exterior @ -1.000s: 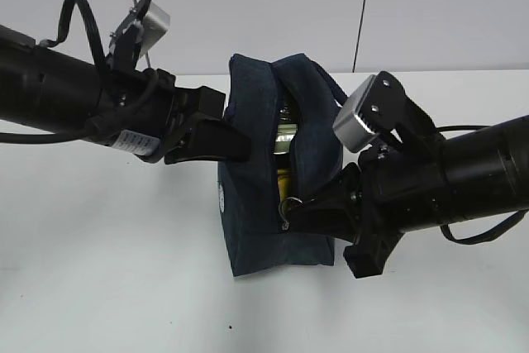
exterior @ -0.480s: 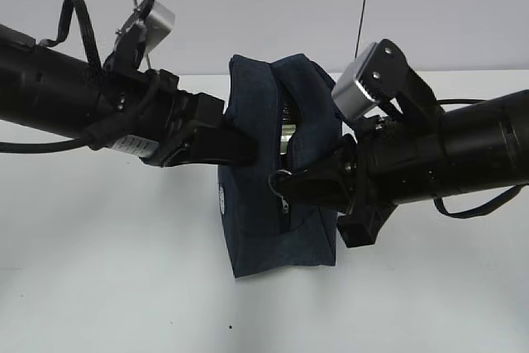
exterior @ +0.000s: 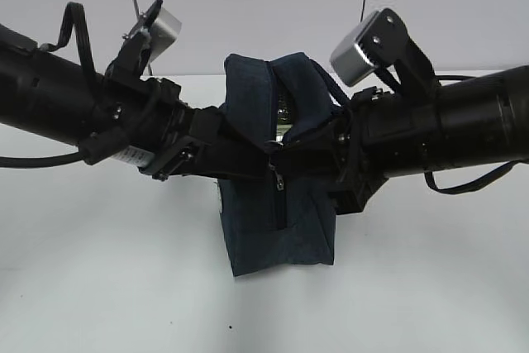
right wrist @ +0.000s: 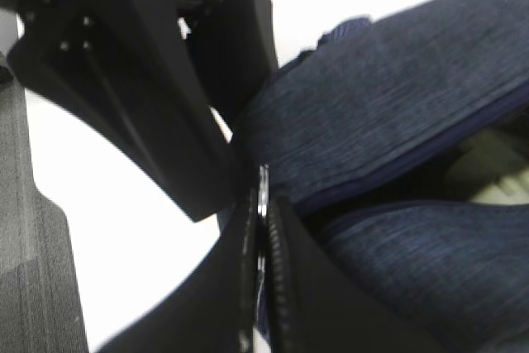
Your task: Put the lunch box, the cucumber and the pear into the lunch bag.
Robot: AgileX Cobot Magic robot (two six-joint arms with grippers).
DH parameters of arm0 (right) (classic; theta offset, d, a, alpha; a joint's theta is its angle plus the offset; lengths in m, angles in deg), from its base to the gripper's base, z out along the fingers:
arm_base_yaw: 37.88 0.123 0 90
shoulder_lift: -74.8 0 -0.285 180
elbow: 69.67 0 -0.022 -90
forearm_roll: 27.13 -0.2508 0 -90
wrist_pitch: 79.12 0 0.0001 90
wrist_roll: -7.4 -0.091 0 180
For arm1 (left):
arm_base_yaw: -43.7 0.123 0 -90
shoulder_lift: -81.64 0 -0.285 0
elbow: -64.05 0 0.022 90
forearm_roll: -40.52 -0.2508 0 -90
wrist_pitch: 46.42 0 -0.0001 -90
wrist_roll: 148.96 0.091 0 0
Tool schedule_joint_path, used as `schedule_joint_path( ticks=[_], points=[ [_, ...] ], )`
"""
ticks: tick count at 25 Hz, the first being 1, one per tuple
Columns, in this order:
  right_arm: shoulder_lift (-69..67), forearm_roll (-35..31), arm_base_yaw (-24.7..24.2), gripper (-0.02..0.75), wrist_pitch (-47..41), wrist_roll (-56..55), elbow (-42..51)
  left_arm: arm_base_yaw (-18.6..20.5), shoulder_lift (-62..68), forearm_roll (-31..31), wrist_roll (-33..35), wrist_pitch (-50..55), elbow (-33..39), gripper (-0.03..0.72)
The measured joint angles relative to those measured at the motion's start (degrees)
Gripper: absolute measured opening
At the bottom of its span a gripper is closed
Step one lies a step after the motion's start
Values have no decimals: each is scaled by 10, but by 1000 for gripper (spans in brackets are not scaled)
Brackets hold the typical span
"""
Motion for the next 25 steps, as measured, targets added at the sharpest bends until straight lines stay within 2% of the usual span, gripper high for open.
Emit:
schedule_joint_path(
  ticks=[5,18,22,25],
  points=[
    [0,-11,0,6,0,5,-20,0,0,-10,0,0,0,356],
    [0,-37,0,6,1,8,-62,0,0,-14,0,-16,0,182],
    [0,-48,0,6,4,8,-68,0,0,-14,0,-20,-1,50],
    [0,-50,0,6,4,3,-68,0,0,-16,0,-20,-1,1]
  ],
)
